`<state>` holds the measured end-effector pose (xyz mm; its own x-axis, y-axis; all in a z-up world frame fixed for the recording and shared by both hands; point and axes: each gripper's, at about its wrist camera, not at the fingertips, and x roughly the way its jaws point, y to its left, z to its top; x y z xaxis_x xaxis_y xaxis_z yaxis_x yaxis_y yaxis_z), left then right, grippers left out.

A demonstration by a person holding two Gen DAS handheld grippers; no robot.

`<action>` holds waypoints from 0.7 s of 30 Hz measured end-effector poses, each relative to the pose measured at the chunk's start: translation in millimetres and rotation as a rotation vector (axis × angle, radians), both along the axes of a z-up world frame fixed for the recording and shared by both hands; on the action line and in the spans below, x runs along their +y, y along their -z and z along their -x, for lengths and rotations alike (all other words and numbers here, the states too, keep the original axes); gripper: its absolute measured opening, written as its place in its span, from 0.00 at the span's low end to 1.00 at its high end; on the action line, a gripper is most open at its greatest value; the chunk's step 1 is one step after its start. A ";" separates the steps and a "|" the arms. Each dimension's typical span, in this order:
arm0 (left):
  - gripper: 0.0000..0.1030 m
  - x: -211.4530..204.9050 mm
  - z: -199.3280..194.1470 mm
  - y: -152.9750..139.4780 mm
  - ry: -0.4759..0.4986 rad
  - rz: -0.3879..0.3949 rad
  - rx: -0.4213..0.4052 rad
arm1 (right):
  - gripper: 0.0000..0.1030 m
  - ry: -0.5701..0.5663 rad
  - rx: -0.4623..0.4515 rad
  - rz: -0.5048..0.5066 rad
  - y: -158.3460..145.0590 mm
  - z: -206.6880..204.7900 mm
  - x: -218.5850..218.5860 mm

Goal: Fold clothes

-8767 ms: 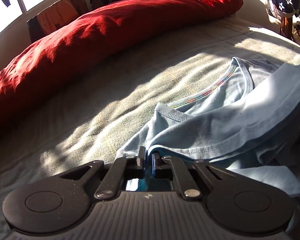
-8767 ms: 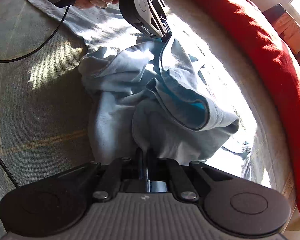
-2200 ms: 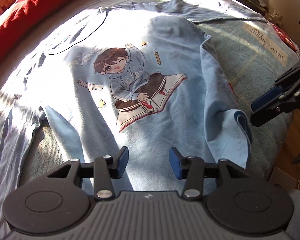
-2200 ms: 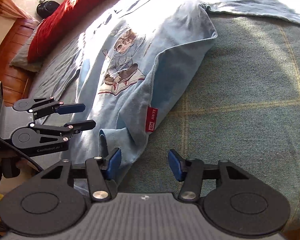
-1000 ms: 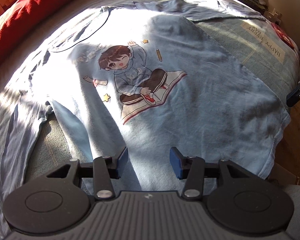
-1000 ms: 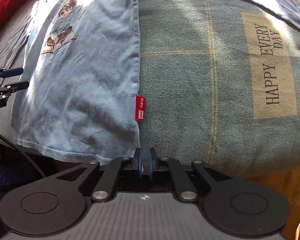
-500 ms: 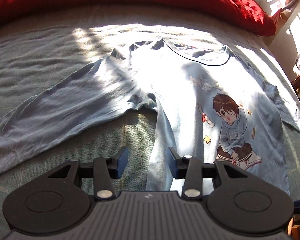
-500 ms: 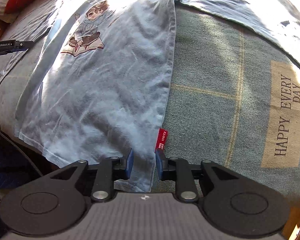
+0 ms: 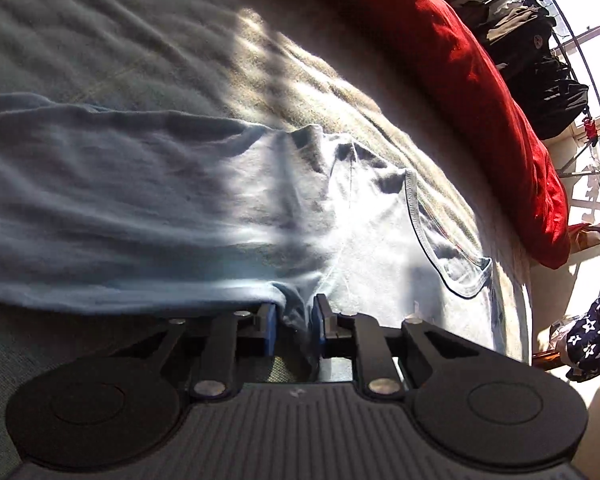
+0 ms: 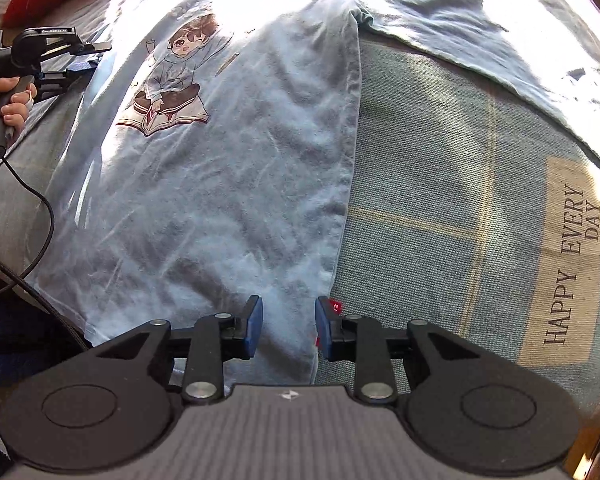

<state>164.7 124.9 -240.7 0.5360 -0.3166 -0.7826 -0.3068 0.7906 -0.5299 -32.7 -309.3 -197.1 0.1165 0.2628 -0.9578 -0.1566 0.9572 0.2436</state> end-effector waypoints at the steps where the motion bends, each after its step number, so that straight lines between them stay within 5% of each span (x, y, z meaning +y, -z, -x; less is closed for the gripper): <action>1: 0.08 -0.3 -2.2 -2.4 0.001 -0.024 -0.009 | 0.31 -0.005 -0.002 0.001 -0.2 -0.8 1.6; 4: 0.08 5.5 -10.7 -13.4 0.021 -0.103 -0.048 | 0.32 -0.012 -0.006 0.012 -0.3 -2.6 3.8; 10: 0.12 6.6 -13.9 -16.1 0.109 -0.107 -0.023 | 0.34 -0.003 0.003 0.017 4.2 -7.1 2.9; 21: 0.17 -20.2 69.2 -14.3 0.232 -0.143 0.079 | 0.38 0.005 -0.010 0.009 3.9 -9.2 2.2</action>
